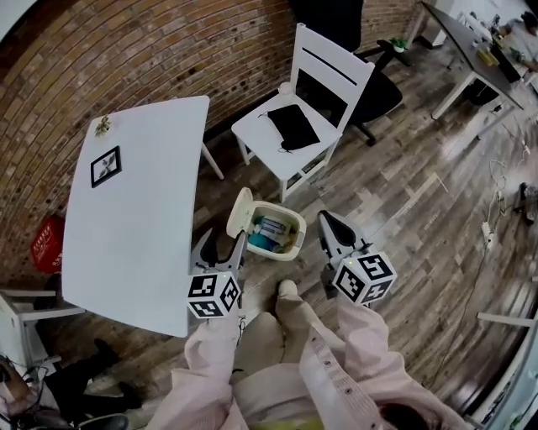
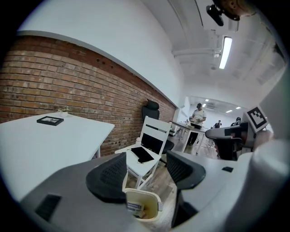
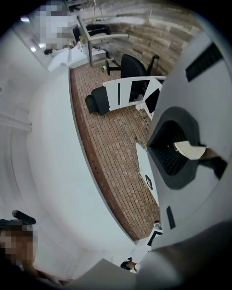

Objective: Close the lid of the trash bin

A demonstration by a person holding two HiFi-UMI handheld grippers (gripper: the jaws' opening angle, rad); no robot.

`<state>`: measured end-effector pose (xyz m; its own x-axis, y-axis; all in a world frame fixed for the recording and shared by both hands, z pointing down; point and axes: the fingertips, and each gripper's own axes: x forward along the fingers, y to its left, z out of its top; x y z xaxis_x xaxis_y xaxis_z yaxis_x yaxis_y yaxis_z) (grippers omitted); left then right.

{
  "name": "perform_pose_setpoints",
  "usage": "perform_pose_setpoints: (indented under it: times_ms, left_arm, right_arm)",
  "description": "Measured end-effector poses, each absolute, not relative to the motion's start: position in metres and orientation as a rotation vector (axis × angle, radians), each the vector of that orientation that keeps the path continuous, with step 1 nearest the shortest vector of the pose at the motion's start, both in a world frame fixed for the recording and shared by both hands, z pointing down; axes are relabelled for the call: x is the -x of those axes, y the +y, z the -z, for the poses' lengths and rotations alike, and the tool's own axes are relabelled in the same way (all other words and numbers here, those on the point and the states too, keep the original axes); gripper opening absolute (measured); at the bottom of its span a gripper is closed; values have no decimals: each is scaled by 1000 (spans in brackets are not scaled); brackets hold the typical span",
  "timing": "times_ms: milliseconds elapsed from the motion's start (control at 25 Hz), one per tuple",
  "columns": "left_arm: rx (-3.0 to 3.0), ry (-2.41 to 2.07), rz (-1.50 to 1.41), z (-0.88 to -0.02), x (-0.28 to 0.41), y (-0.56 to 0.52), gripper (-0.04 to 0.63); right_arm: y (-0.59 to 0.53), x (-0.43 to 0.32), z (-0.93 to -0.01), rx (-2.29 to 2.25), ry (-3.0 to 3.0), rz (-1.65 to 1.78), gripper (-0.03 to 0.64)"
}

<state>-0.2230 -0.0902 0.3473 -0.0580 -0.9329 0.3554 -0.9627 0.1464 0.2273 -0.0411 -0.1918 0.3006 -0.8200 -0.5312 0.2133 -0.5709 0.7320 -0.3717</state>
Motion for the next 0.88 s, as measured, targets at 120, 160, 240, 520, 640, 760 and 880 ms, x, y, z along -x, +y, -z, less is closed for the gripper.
perform_pose_setpoints:
  times_ms: [120,160,240,520,640,760,880]
  left_arm:
    - [-1800,-2005,-128,-358,227,-102,265]
    - [-1790,-2005,-139,-361,231,-103,265]
    - [-1773,-2001,-165,-371,238,-105,265]
    - [-1749,-1954,-243,-422,262,-128,265]
    - [-1731,-1937,-272,-446,272,-134,265]
    - [-1708,-1924,-287,-470,281,-140,265]
    - [-1704,-1900,-316,-494,285,-148,265]
  right_arm:
    - [-201,46,-312,-880,-2821,-667,3]
    - [-204,49,-316,-870,-2816,-669,3]
    - [-209,57,-324,-854,-2809,-666,3]
    - [-239,87,-366,-856,-2780,-671,3]
    - [-243,95,-391,-857,-2745,-694,3]
    - [-248,100,-417,-867,-2714,-719,3]
    - [-251,101,-438,-884,-2689,-749,3]
